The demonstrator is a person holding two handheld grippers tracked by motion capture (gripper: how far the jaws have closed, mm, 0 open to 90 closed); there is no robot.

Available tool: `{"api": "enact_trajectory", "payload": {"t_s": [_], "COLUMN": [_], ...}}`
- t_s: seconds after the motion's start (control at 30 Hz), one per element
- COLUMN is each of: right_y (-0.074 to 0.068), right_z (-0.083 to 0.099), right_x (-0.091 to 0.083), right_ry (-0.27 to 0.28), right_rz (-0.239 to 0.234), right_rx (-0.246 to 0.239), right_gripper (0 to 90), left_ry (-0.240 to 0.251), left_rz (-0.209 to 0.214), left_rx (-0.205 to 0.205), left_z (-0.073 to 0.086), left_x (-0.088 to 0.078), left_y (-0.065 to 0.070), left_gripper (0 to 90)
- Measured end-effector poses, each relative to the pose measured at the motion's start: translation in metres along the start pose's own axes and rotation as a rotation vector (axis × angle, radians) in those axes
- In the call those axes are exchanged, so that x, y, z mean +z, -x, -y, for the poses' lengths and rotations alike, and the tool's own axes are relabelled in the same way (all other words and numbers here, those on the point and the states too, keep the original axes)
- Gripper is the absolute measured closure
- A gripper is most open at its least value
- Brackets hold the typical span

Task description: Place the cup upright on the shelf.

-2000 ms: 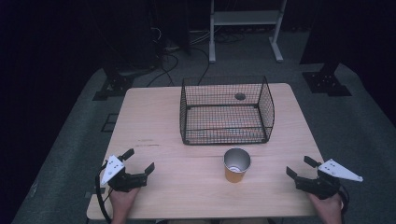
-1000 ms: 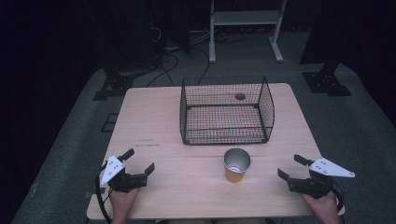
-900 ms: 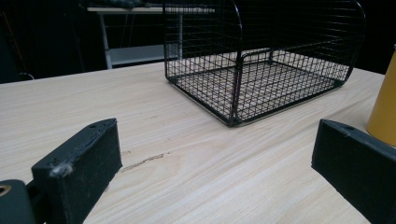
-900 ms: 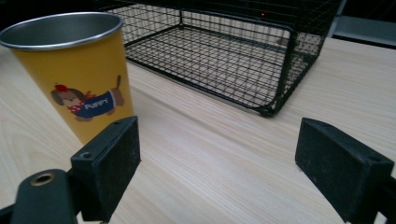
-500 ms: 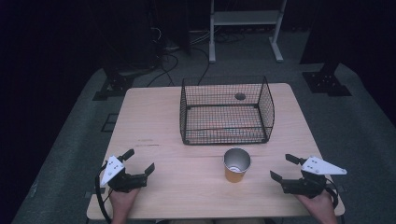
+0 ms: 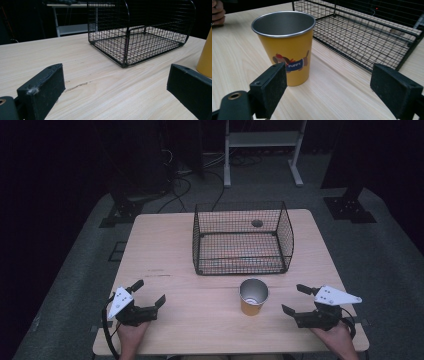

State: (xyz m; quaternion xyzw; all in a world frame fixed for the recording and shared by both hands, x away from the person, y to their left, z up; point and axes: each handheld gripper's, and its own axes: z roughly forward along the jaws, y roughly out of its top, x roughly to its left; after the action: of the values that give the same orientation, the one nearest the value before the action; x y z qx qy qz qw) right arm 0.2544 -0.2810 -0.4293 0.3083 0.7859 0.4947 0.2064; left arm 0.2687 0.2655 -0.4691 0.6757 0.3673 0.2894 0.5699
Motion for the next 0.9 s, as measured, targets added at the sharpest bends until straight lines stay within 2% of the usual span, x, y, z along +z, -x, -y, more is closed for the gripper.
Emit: {"api": "enact_trajectory", "payload": {"t_s": [0.43, 0.9], "right_y": [-0.007, -0.014], "right_z": [-0.005, -0.014], "right_x": [0.009, 0.026], "right_ry": [-0.019, -0.04], "right_rz": [-0.06, -0.114], "right_rx": [-0.023, -0.044], "right_gripper": [12.8, 7.2], "left_ry": [0.001, 0.003], "left_rz": [0.0, 0.001], "left_rx": [0.0, 0.001], "left_z": [0.0, 0.0], "left_x": [0.0, 0.0], "left_y": [0.0, 0.0], "left_gripper": [0.8, 0.8]}}
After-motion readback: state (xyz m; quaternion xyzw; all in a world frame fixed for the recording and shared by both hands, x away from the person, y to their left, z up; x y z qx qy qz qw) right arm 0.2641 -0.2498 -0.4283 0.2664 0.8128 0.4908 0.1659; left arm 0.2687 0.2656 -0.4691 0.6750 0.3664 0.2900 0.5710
